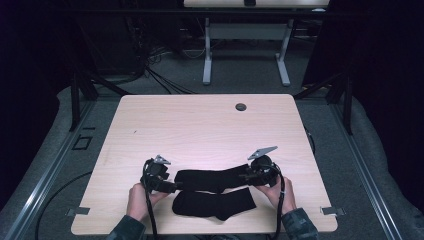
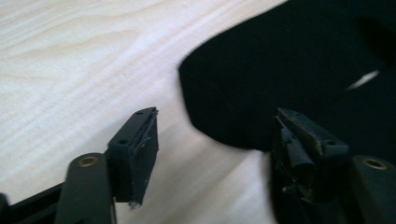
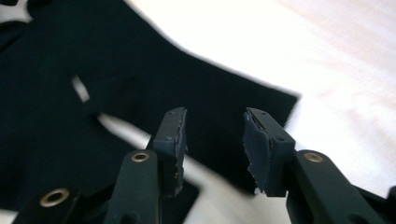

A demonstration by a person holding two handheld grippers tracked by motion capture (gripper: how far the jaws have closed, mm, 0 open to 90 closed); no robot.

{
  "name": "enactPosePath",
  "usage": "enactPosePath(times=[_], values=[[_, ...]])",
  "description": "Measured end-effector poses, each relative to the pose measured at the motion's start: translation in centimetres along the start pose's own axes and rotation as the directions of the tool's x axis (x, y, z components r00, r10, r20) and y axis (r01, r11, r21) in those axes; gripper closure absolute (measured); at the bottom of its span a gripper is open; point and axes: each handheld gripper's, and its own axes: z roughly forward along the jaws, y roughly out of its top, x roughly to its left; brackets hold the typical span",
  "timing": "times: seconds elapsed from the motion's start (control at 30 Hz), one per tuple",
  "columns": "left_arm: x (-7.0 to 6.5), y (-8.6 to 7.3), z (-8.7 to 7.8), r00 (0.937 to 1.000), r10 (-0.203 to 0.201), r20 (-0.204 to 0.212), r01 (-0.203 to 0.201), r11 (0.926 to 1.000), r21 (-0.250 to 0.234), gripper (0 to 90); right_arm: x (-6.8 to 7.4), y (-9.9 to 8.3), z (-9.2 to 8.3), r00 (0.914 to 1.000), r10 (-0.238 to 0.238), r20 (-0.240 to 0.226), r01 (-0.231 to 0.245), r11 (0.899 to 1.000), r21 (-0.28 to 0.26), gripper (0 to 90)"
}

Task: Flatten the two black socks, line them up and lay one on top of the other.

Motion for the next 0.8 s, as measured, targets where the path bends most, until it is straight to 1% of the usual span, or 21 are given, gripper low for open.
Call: enactPosePath(times=[0.03, 0.07, 0.1, 0.13, 0.17, 0.2, 0.23, 0.27, 0.33, 0.37, 0.4, 0.43, 0.47, 0.53, 0.57, 0.6, 0.63, 0.67, 0.73, 0.77, 0.8], values=[[-0.5, -0.3, -0.2, 0.9998, 0.014, -0.017, -0.014, 0.9999, -0.009, 27.1, 0.5, -0.3, 0.0, 0.9998, -0.017, 0.004, 0.017, 1.000, 0.006, 55.4], [-1.0, -0.8, -0.4, 0.9990, 0.033, -0.030, -0.034, 0.9993, -0.016, 24.8, 1.1, -0.6, 0.0, 0.9997, -0.023, 0.000, 0.023, 0.999, 0.022, 55.2], [-1.3, -1.1, -0.6, 0.9985, 0.037, -0.041, -0.038, 0.9990, -0.025, 21.7, 1.6, -1.1, 0.1, 0.9993, -0.037, -0.004, 0.037, 0.999, 0.035, 55.1], [-1.5, -1.4, -0.7, 0.9977, 0.045, -0.051, -0.046, 0.9986, -0.025, 21.5, 2.0, -1.6, 0.2, 0.9993, -0.038, -0.006, 0.038, 0.999, 0.030, 55.3], [-1.6, -1.6, -0.6, 0.9973, 0.047, -0.057, -0.049, 0.9985, -0.025, 20.8, 2.3, -2.1, 0.3, 0.9987, -0.050, 0.007, 0.050, 0.998, 0.040, 55.6], [-1.7, -1.9, -0.5, 0.9961, 0.054, -0.069, -0.055, 0.9984, -0.014, 20.4, 2.5, -2.4, 0.4, 0.9982, -0.058, 0.016, 0.057, 0.997, 0.046, 55.8], [-1.7, -2.1, -0.4, 0.9953, 0.055, -0.080, -0.056, 0.9983, -0.013, 20.5, 2.7, -2.9, 0.6, 0.9964, -0.072, 0.044, 0.070, 0.996, 0.057, 56.3], [-1.9, -2.3, -0.2, 0.9932, 0.069, -0.094, -0.069, 0.9976, 0.005, 20.6, 2.8, -3.2, 0.7, 0.9953, -0.079, 0.056, 0.076, 0.995, 0.063, 56.3], [-2.2, -2.6, 0.1, 0.9855, 0.103, -0.135, -0.099, 0.9945, 0.035, 20.6, 2.8, -3.7, 0.7, 0.9954, -0.074, 0.061, 0.070, 0.996, 0.057, 55.8], [-2.4, -2.7, 0.1, 0.9820, 0.116, -0.149, -0.113, 0.9932, 0.029, 20.4, 2.9, -3.7, 0.6, 0.9935, -0.080, 0.081, 0.075, 0.995, 0.061, 55.5], [-2.5, -2.8, 0.1, 0.9805, 0.122, -0.154, -0.119, 0.9925, 0.027, 20.6, 3.0, -3.7, 0.5, 0.9910, -0.090, 0.099, 0.083, 0.994, 0.070, 55.4], [-2.7, -2.8, 0.1, 0.9762, 0.135, -0.170, -0.132, 0.9909, 0.025, 20.7, 3.0, -3.7, 0.5, 0.9905, -0.094, 0.101, 0.086, 0.994, 0.072, 55.3], [-2.7, -2.8, 0.1, 0.9745, 0.141, -0.175, -0.139, 0.9900, 0.025, 20.7, 3.0, -3.8, 0.5, 0.9911, -0.089, 0.099, 0.083, 0.995, 0.064, 55.3], [-2.7, -2.9, 0.0, 0.9740, 0.148, -0.172, -0.146, 0.9890, 0.025, 20.7, 2.8, -3.9, 0.4, 0.9896, -0.097, 0.107, 0.090, 0.994, 0.066, 55.2], [-2.6, -3.0, 0.1, 0.9762, 0.138, -0.168, -0.138, 0.9904, 0.014, 20.6, 2.6, -4.0, 0.4, 0.9894, -0.094, 0.111, 0.088, 0.994, 0.062, 55.2], [-2.5, -3.0, 0.1, 0.9773, 0.134, -0.164, -0.134, 0.9909, 0.012, 20.5, 2.3, -4.1, 0.3, 0.9911, -0.082, 0.105, 0.077, 0.996, 0.055, 55.2], [-2.4, -3.1, 0.1, 0.9790, 0.132, -0.156, -0.132, 0.9912, 0.008, 20.4, 2.1, -4.2, 0.3, 0.9930, -0.072, 0.094, 0.067, 0.996, 0.051, 55.1], [-2.2, -3.1, 0.1, 0.9815, 0.123, -0.146, -0.124, 0.9923, 0.002, 20.2, 1.8, -4.4, 0.3, 0.9955, -0.052, 0.079, 0.050, 0.998, 0.031, 54.9], [-2.0, -3.2, 0.1, 0.9838, 0.117, -0.136, -0.119, 0.9929, -0.006, 19.0, 1.6, -4.5, 0.3, 0.9958, -0.052, 0.075, 0.050, 0.998, 0.024, 54.4], [-1.8, -3.2, 0.2, 0.9887, 0.099, -0.113, -0.100, 0.9949, -0.010, 16.8, 1.5, -4.4, 0.3, 0.9960, -0.053, 0.072, 0.051, 0.998, 0.027, 51.9], [-1.7, -3.2, 0.2, 0.9898, 0.095, -0.106, -0.097, 0.9952, -0.011, 12.2, 1.4, -4.4, 0.4, 0.9973, -0.036, 0.064, 0.035, 0.999, 0.016, 39.6]])
